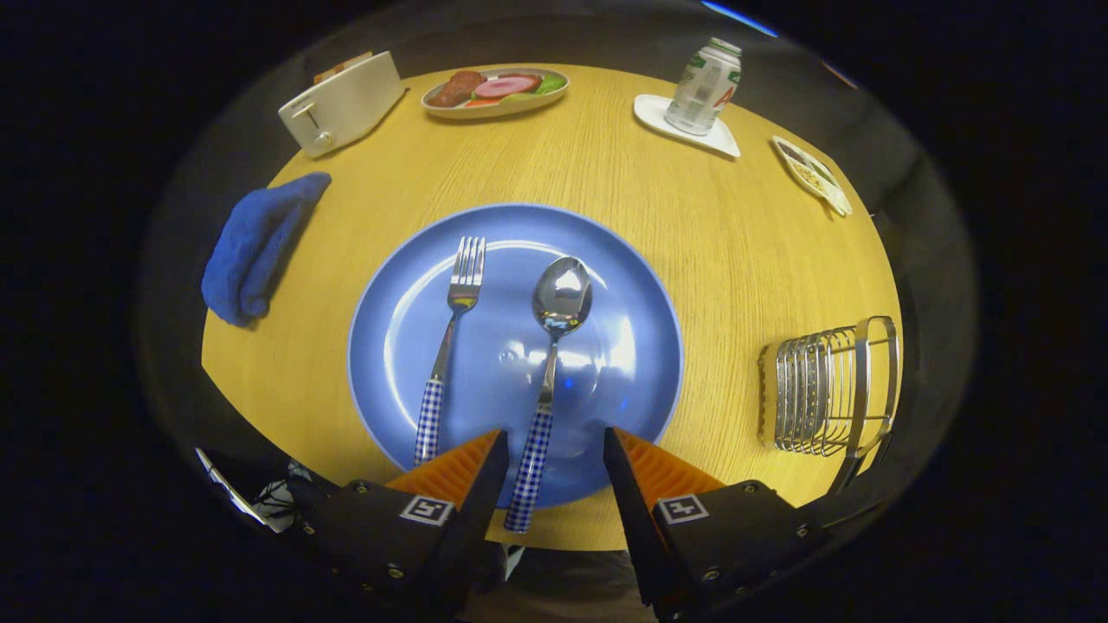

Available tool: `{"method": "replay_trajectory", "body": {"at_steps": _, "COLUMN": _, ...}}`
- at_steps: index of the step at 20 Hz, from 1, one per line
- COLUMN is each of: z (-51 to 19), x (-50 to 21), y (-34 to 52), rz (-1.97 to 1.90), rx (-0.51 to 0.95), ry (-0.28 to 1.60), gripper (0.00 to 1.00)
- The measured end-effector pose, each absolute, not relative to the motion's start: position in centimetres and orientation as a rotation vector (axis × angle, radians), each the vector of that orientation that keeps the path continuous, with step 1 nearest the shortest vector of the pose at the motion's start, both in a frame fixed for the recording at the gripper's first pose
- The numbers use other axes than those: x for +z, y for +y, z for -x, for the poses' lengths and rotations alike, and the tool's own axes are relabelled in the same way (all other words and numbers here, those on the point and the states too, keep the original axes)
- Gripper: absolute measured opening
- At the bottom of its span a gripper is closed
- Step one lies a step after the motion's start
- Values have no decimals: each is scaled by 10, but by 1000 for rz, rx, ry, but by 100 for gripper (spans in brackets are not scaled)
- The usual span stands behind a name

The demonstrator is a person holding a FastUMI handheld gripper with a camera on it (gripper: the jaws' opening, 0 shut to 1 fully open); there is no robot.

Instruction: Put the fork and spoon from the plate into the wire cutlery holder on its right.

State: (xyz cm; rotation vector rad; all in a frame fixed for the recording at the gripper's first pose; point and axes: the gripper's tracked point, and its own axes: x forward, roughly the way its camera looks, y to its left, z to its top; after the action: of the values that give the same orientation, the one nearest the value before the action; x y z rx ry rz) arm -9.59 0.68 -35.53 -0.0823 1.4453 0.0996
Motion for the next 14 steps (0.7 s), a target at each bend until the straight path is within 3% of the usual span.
{"method": "replay_trajectory", "body": {"at_steps": 3, "z": 99, "x": -358, "y": 11, "rz": 127, "rx": 150, "ry": 1525, "gripper": 65}}
{"method": "replay_trajectory", "body": {"at_steps": 6, "z": 103, "x": -367, "y": 16, "rz": 141, "rx": 212, "ry": 1559, "gripper": 21}}
{"method": "replay_trajectory", "body": {"at_steps": 7, "z": 99, "x": -364, "y": 15, "rz": 135, "rx": 212, "ry": 1551, "gripper": 21}}
{"method": "replay_trajectory", "body": {"at_steps": 8, "z": 99, "x": -367, "y": 14, "rz": 134, "rx": 214, "ry": 1550, "gripper": 5}}
{"method": "replay_trajectory", "body": {"at_steps": 14, "z": 95, "x": -340, "y": -11, "rz": 225, "rx": 237, "ry": 1524, "gripper": 5}}
